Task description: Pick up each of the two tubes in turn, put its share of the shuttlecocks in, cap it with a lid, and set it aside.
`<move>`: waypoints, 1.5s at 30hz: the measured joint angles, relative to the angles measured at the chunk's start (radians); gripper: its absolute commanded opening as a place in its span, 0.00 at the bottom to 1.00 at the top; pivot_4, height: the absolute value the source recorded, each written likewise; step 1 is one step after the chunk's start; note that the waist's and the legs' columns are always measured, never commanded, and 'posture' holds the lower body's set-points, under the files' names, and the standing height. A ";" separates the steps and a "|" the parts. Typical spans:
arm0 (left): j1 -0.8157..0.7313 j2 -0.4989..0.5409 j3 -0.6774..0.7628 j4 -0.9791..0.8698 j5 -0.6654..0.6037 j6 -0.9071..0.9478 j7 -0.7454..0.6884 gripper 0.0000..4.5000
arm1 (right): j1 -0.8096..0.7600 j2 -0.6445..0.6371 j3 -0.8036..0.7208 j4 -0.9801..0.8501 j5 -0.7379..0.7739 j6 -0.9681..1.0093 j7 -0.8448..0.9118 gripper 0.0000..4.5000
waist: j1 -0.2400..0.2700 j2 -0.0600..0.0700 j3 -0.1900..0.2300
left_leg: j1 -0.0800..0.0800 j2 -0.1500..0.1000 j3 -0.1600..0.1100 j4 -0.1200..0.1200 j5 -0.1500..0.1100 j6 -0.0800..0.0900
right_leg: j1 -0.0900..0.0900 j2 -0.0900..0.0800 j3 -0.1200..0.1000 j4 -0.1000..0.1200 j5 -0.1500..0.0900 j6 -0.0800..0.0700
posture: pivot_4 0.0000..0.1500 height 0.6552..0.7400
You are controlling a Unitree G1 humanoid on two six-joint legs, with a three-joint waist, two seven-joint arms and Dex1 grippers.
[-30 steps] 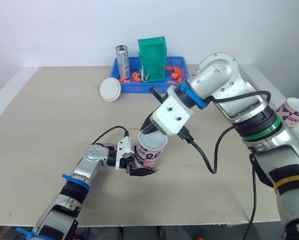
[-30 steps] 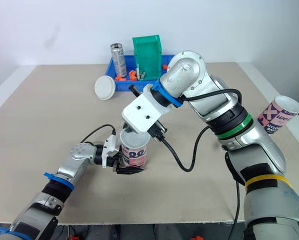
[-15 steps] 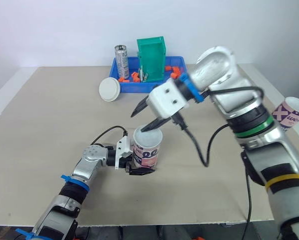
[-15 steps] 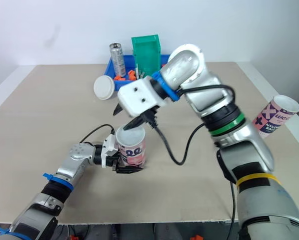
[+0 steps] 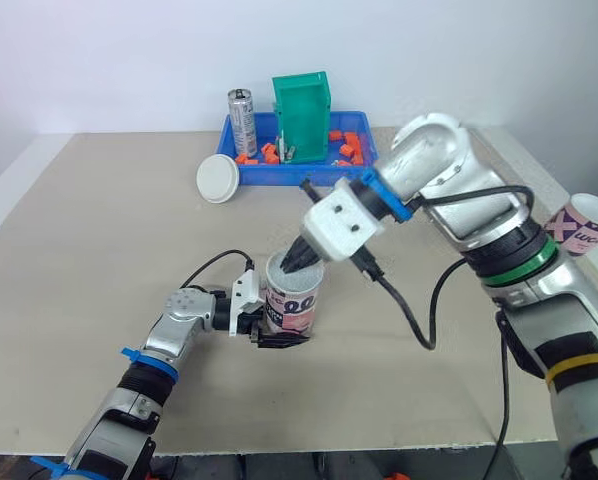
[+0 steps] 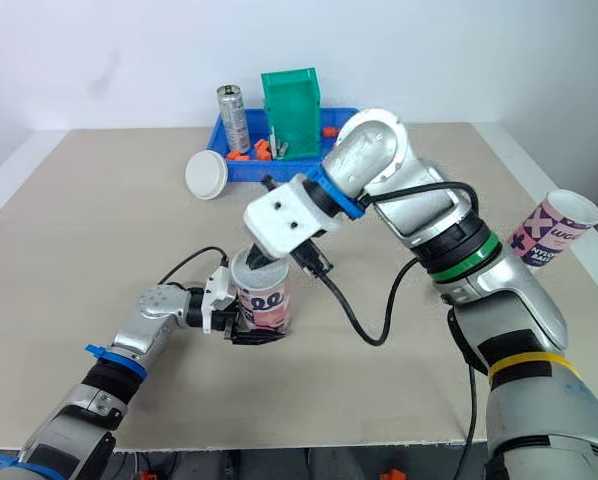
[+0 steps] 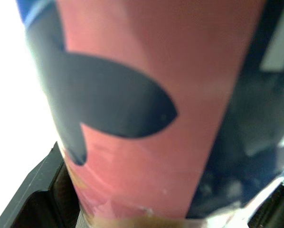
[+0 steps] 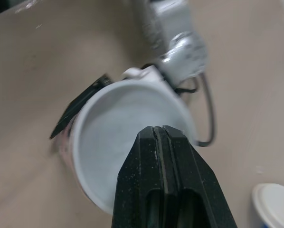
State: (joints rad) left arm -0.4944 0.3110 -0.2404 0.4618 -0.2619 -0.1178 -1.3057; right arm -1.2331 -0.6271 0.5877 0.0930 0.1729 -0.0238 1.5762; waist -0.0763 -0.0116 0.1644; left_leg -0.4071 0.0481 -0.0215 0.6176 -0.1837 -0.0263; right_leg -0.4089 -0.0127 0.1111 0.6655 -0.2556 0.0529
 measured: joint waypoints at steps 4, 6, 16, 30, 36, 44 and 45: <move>0.002 0.000 0.001 0.001 0.006 0.001 0.004 0.88 | -0.003 -0.001 0.026 -0.003 -0.036 -0.082 -0.004 0.02 | 0.000 0.001 -0.001 | 0.002 0.000 -0.001 0.000 0.000 0.000 | 0.000 0.000 0.000 0.000 0.000 0.000 | 1.00 0.63; 0.003 0.000 0.001 0.003 0.008 0.004 0.006 0.88 | -0.009 -0.001 0.037 -0.006 -0.063 -0.139 -0.006 0.02 | 0.000 0.000 -0.003 | 0.003 0.000 -0.001 0.000 0.000 0.000 | 0.000 0.000 0.000 0.000 0.000 0.000 | 1.00 0.63; 0.011 0.002 0.013 -0.005 0.009 0.011 0.010 0.88 | 0.005 0.071 -0.047 0.056 0.017 0.003 -0.002 0.02 | -0.003 -0.006 -0.009 | 0.001 0.002 -0.001 0.000 0.000 0.000 | 0.001 0.000 -0.001 0.000 0.001 -0.002 | 1.00 0.63; 0.003 0.012 0.006 -0.011 0.006 0.015 -0.003 0.88 | 0.286 -0.156 -0.442 -0.237 0.274 0.467 -0.148 0.99 | -0.001 -0.006 -0.007 | -0.001 0.001 -0.001 -0.001 -0.003 -0.002 | 0.000 0.002 -0.001 0.000 -0.002 -0.002 | 1.00 0.63; -0.002 0.015 0.003 -0.010 0.006 0.017 -0.013 0.94 | 0.542 -0.202 -0.555 -0.385 0.310 0.593 -0.298 1.00 | -0.001 -0.009 -0.007 | -0.001 0.001 0.001 -0.001 -0.003 -0.004 | 0.000 0.001 0.000 -0.001 -0.003 -0.001 | 1.00 0.63; 0.016 0.086 0.018 -0.069 -0.028 0.109 -0.045 0.94 | 0.729 -0.210 -0.625 -0.539 0.340 0.633 -0.426 1.00 | -0.006 -0.014 -0.004 | -0.001 0.006 -0.001 -0.002 -0.006 -0.006 | -0.001 0.006 0.000 -0.001 -0.004 -0.003 | 1.00 0.63; 0.024 0.112 0.027 -0.083 -0.034 0.123 -0.054 0.94 | 0.745 -0.211 -0.628 -0.545 0.344 0.638 -0.430 1.00 | -0.010 -0.014 -0.003 | -0.001 0.008 0.000 -0.002 -0.007 -0.006 | -0.001 0.008 0.000 -0.001 -0.004 -0.004 | 1.00 0.63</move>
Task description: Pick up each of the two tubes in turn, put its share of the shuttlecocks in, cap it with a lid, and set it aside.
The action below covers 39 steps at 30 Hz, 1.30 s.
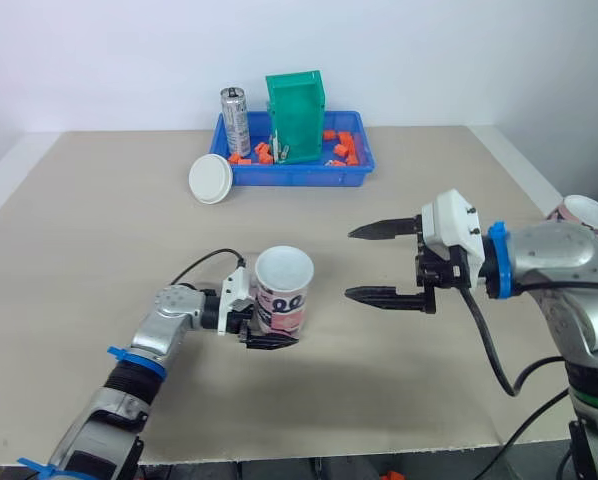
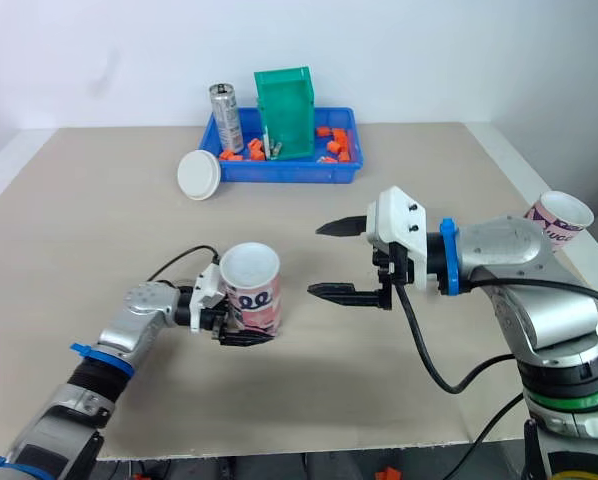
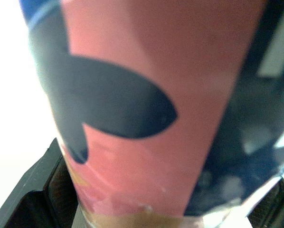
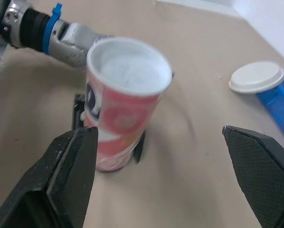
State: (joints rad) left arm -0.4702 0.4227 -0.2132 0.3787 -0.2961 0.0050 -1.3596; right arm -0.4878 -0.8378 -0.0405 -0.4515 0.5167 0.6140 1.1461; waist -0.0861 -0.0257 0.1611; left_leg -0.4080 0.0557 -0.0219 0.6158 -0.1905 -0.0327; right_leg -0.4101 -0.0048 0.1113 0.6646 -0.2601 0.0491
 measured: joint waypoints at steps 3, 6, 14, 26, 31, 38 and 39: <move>0.057 0.113 0.043 -0.066 -0.039 0.060 -0.040 0.94 | 0.054 -0.007 -0.006 -0.008 0.010 0.013 -0.022 1.00 | -0.008 0.001 0.000 | 0.000 0.005 0.000 0.000 -0.003 0.000 | 0.000 0.004 0.000 0.000 -0.002 -0.003 | 1.00 0.63; 0.094 0.167 0.071 -0.107 -0.060 0.088 -0.061 0.94 | 0.060 -0.007 -0.001 -0.008 0.006 0.005 -0.037 1.00 | -0.008 0.002 0.004 | 0.000 0.005 0.000 0.000 -0.005 0.001 | 0.000 0.005 0.000 0.000 -0.005 -0.003 | 1.00 0.63; 0.101 0.104 0.095 -0.075 -0.065 0.026 -0.035 0.94 | 0.025 0.003 0.038 0.038 -0.024 -0.046 -0.048 1.00 | 0.009 0.005 0.009 | -0.001 0.003 0.000 0.001 -0.007 0.000 | 0.001 0.003 0.000 0.000 -0.006 -0.001 | 1.00 0.63; -0.066 -0.088 0.038 0.121 0.034 -0.118 -0.022 0.94 | 0.020 -0.010 0.042 0.040 -0.031 -0.055 -0.059 1.00 | 0.065 0.008 0.009 | -0.015 -0.010 -0.006 0.014 -0.006 0.000 | 0.002 -0.005 0.002 -0.001 -0.008 0.009 | 1.00 0.63; -0.110 -0.092 0.024 0.161 0.052 -0.114 -0.073 0.94 | 0.020 -0.014 0.042 0.040 -0.031 -0.055 -0.061 1.00 | 0.066 0.008 0.009 | -0.016 -0.011 -0.009 0.015 -0.006 0.000 | 0.002 -0.005 0.000 -0.001 -0.006 0.014 | 1.00 0.63; -0.120 -0.084 0.018 0.160 0.058 -0.105 -0.112 0.94 | 0.020 -0.014 0.042 0.040 -0.032 -0.057 -0.062 1.00 | 0.064 0.008 0.009 | -0.017 -0.010 -0.009 0.015 -0.007 0.001 | 0.002 -0.005 0.000 -0.001 -0.007 0.015 | 1.00 0.63; -0.118 -0.083 0.018 0.157 0.057 -0.103 -0.112 0.94 | 0.020 -0.014 0.042 0.040 -0.031 -0.057 -0.062 1.00 | 0.064 0.008 0.009 | -0.017 -0.010 -0.010 0.014 -0.007 0.001 | 0.002 -0.005 0.000 -0.001 -0.007 0.015 | 1.00 0.63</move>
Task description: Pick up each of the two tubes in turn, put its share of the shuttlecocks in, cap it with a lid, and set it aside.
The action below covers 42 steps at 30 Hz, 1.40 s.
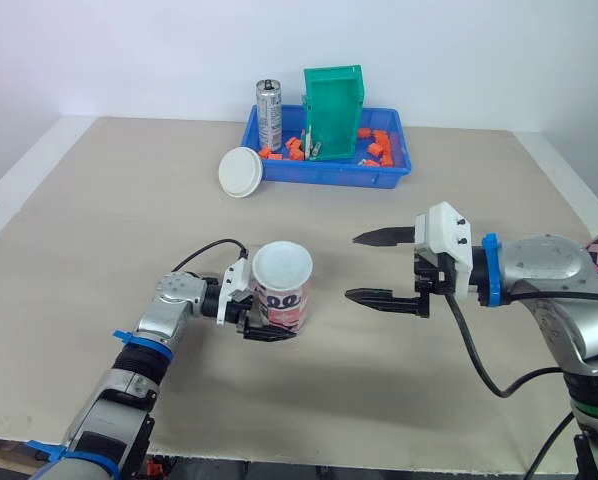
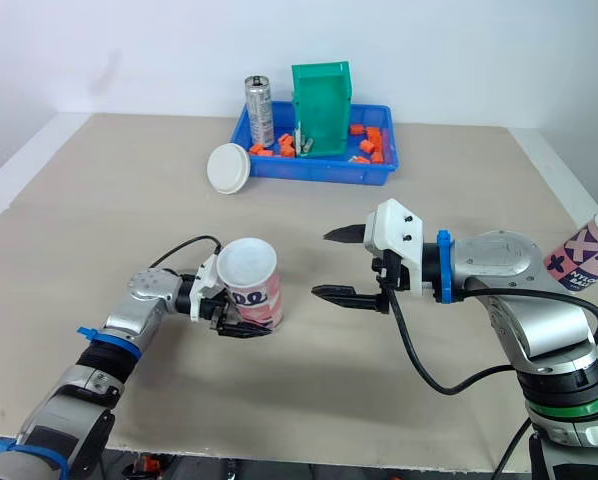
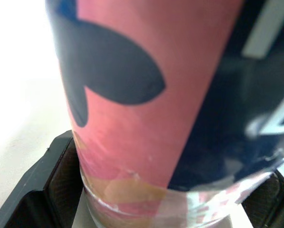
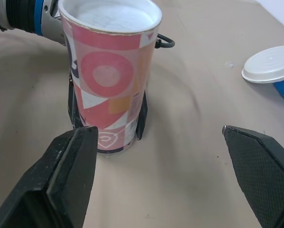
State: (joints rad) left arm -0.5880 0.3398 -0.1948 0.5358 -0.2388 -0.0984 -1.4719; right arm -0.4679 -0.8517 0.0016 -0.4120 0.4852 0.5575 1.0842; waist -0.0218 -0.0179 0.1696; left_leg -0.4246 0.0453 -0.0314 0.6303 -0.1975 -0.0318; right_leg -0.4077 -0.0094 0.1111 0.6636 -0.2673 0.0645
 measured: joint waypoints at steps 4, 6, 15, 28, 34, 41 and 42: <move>0.027 0.016 0.007 -0.037 -0.011 0.017 0.000 0.94 | 0.007 0.000 0.000 -0.011 0.003 0.003 0.003 1.00 | -0.002 0.000 0.000 | 0.000 0.001 -0.001 -0.001 -0.001 0.001 | 0.000 0.002 0.000 0.000 -0.001 -0.001 | 1.00 0.63; 0.036 0.019 0.014 -0.047 -0.020 0.020 -0.002 0.94 | 0.031 -0.001 0.002 -0.027 0.005 0.005 0.005 1.00 | -0.002 0.000 0.000 | 0.000 0.002 -0.001 -0.001 -0.001 0.002 | 0.000 0.002 0.000 0.000 -0.001 -0.001 | 1.00 0.63; 0.048 0.020 0.011 -0.073 -0.027 0.041 0.016 0.94 | 0.076 0.072 0.080 -0.076 0.013 0.034 -0.040 1.00 | -0.003 0.000 0.000 | 0.000 0.002 -0.001 0.001 -0.001 0.002 | 0.000 0.002 0.000 0.001 0.000 -0.001 | 1.00 0.63; 0.034 0.028 -0.026 -0.080 0.004 0.038 -0.006 0.94 | 0.074 0.177 0.184 -0.045 -0.031 0.022 -0.096 1.00 | -0.003 0.000 0.000 | 0.000 0.002 -0.002 0.002 -0.001 0.002 | 0.001 0.003 -0.001 0.002 0.000 -0.001 | 1.00 0.63; 0.021 0.025 -0.028 -0.061 0.008 0.035 -0.017 0.94 | 0.052 0.220 0.244 -0.001 -0.077 -0.028 -0.082 1.00 | -0.003 0.000 0.000 | 0.000 0.002 -0.002 0.004 -0.001 0.002 | 0.001 0.003 -0.001 0.002 0.000 -0.001 | 1.00 0.63; 0.020 0.019 -0.009 -0.060 -0.024 0.113 -0.020 0.94 | 0.012 0.262 0.271 0.060 -0.121 -0.081 -0.078 1.00 | -0.005 0.000 0.000 | 0.000 0.002 -0.002 0.004 -0.001 0.002 | 0.001 0.003 -0.001 0.003 0.001 -0.001 | 1.00 0.63; 0.021 0.019 -0.008 -0.063 -0.026 0.122 -0.021 0.94 | 0.009 0.269 0.276 0.068 -0.126 -0.087 -0.077 1.00 | -0.005 0.000 0.000 | 0.000 0.002 -0.002 0.004 -0.001 0.002 | 0.001 0.003 -0.001 0.003 0.001 -0.001 | 1.00 0.63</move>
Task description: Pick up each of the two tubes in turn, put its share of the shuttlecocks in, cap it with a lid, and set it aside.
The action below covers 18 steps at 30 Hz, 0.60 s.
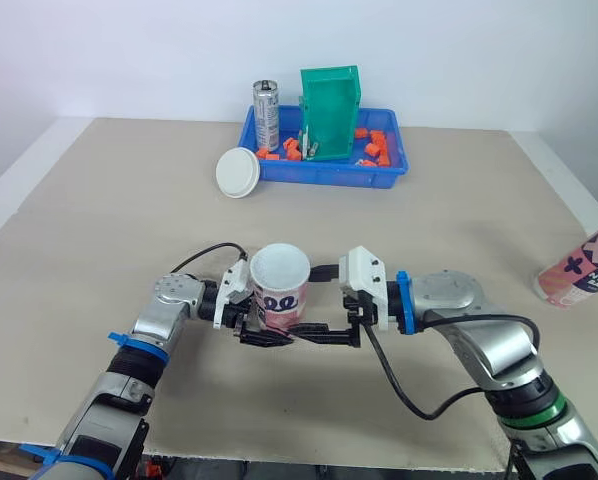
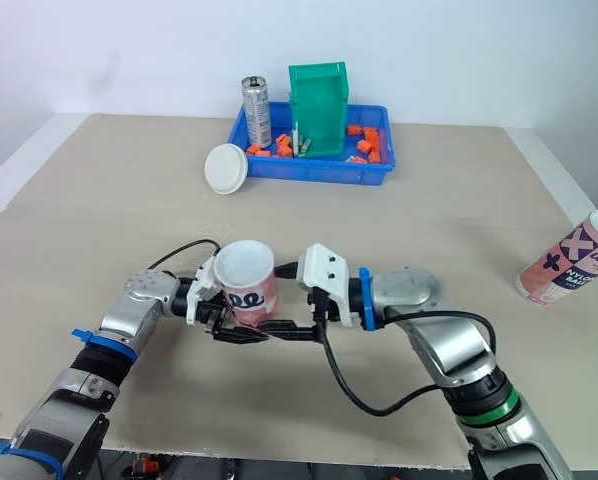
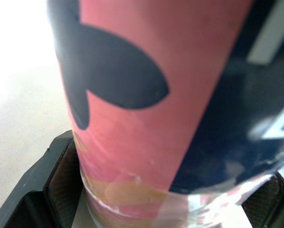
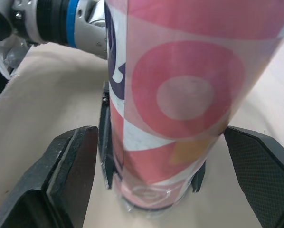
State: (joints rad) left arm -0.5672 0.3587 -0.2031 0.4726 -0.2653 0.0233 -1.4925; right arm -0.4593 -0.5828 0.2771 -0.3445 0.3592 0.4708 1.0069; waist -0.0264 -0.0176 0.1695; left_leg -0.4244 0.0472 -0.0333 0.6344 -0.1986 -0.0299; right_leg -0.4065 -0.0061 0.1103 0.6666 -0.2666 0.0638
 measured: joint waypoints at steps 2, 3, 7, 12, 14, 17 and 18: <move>0.005 0.003 0.000 -0.013 0.000 0.019 -0.002 0.94 | -0.020 0.021 0.020 0.026 -0.023 -0.020 0.001 1.00 | -0.001 0.000 0.000 | 0.000 0.000 0.000 0.000 0.000 0.000 | 0.000 0.000 0.000 0.000 0.000 0.000 | 1.00 0.63; 0.005 0.004 -0.002 -0.017 0.000 0.025 -0.004 0.94 | -0.029 0.032 0.033 0.039 -0.036 -0.032 0.002 1.00 | -0.001 0.000 0.000 | 0.000 0.000 0.000 0.000 0.000 0.000 | 0.000 0.000 0.000 0.000 0.000 0.000 | 1.00 0.63; 0.004 0.014 -0.014 -0.022 0.007 0.019 -0.015 0.94 | -0.044 0.069 0.070 0.091 -0.070 -0.068 0.013 1.00 | -0.001 0.000 0.000 | 0.000 0.000 0.000 0.000 0.000 0.000 | 0.000 0.000 0.000 0.000 0.000 -0.001 | 1.00 0.63; 0.004 0.017 -0.015 -0.021 0.013 0.005 -0.020 0.94 | -0.051 0.089 0.072 0.110 -0.073 -0.077 0.020 1.00 | -0.001 0.000 0.000 | 0.000 0.001 0.000 0.000 0.000 0.000 | 0.000 0.001 0.000 0.001 0.001 -0.001 | 1.00 0.63; 0.004 0.018 -0.015 -0.020 0.015 -0.001 -0.021 1.00 | -0.051 0.096 0.072 0.111 -0.073 -0.077 0.023 0.89 | -0.001 0.000 0.000 | 0.001 0.001 0.000 0.000 0.000 0.000 | 0.000 0.001 0.000 0.001 0.001 -0.001 | 1.00 0.63; 0.004 0.018 -0.015 -0.019 0.017 -0.006 -0.022 1.00 | -0.051 0.097 0.070 0.111 -0.071 -0.076 0.033 0.69 | -0.001 0.000 0.000 | 0.001 0.001 0.000 0.000 0.000 0.000 | 0.000 0.001 0.000 0.001 0.001 -0.001 | 1.00 0.63; 0.004 0.018 -0.015 -0.019 0.018 -0.007 -0.022 1.00 | -0.051 0.097 0.068 0.111 -0.070 -0.076 0.036 0.63 | -0.001 0.000 0.000 | 0.001 0.001 0.000 0.001 0.000 0.000 | 0.000 0.001 0.000 0.002 0.001 -0.001 | 1.00 0.63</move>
State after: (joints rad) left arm -0.5628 0.3764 -0.2183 0.4540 -0.2476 0.0165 -1.5149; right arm -0.5100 -0.4855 0.3456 -0.2338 0.2891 0.3951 1.0424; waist -0.0273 -0.0174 0.1692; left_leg -0.4238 0.0480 -0.0334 0.6350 -0.1986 -0.0300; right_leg -0.4066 -0.0050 0.1103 0.6681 -0.2659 0.0625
